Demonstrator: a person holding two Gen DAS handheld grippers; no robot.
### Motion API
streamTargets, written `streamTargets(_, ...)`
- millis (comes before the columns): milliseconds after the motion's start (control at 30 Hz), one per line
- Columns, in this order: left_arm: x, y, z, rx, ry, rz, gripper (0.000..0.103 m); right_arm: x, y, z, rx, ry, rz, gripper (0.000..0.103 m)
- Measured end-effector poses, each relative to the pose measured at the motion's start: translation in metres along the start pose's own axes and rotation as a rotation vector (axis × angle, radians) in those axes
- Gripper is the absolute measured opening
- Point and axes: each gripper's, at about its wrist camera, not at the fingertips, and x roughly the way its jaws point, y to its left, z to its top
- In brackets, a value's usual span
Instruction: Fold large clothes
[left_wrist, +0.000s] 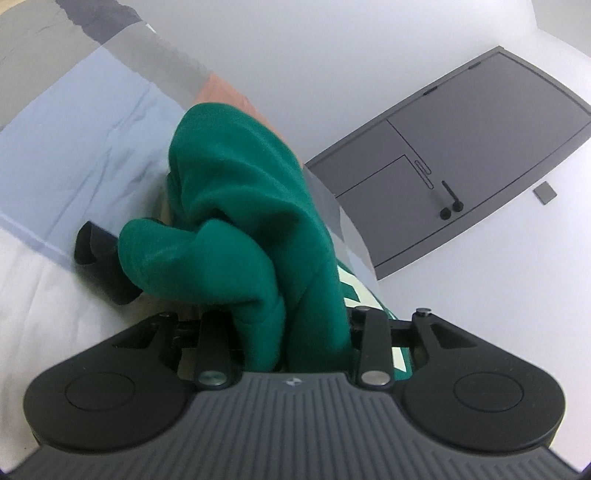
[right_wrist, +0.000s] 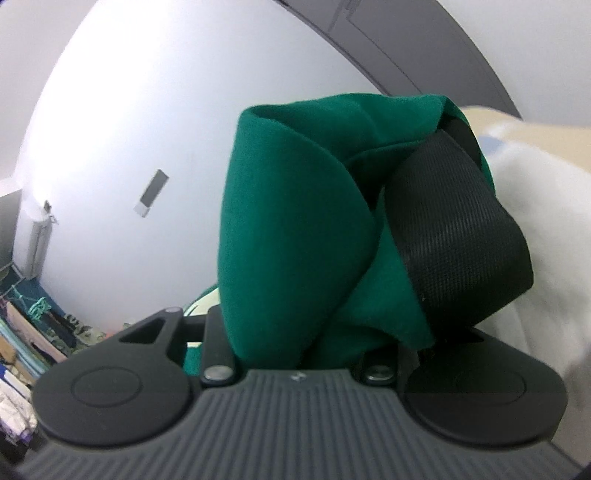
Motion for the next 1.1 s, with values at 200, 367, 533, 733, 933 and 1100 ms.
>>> streamTargets(200,-0.001,0.003,-0.008,0.001,0.011,0.029,0.058,-0.002,-0.022,-0.004,0.068,0.006,-0.014,0.048)
streamTargets(367,-0.014,0.002,-0.015,-0.024,0.053,0.069,0.080,-0.015,-0.015,-0.011,0.136,0.012,-0.069,0.057)
streamTargets(533,-0.050,-0.015,-0.026,0.088,0.055,0.163,0.083,-0.047,-0.009,-0.025,0.130,0.008,-0.150,0.064)
streamTargets(733,-0.111,-0.071,-0.032,0.308,0.025,0.227,0.083,-0.107,0.025,-0.025,0.017,-0.008,-0.190,0.063)
streamTargets(933,-0.167,-0.149,-0.040,0.493,-0.035,0.212,0.083,-0.160,0.102,-0.009,-0.112,-0.094,-0.125,0.063)
streamTargets(1100,-0.233,-0.209,-0.061,0.616,-0.080,0.177,0.083,-0.197,0.167,-0.010,-0.216,-0.138,-0.066,0.063)
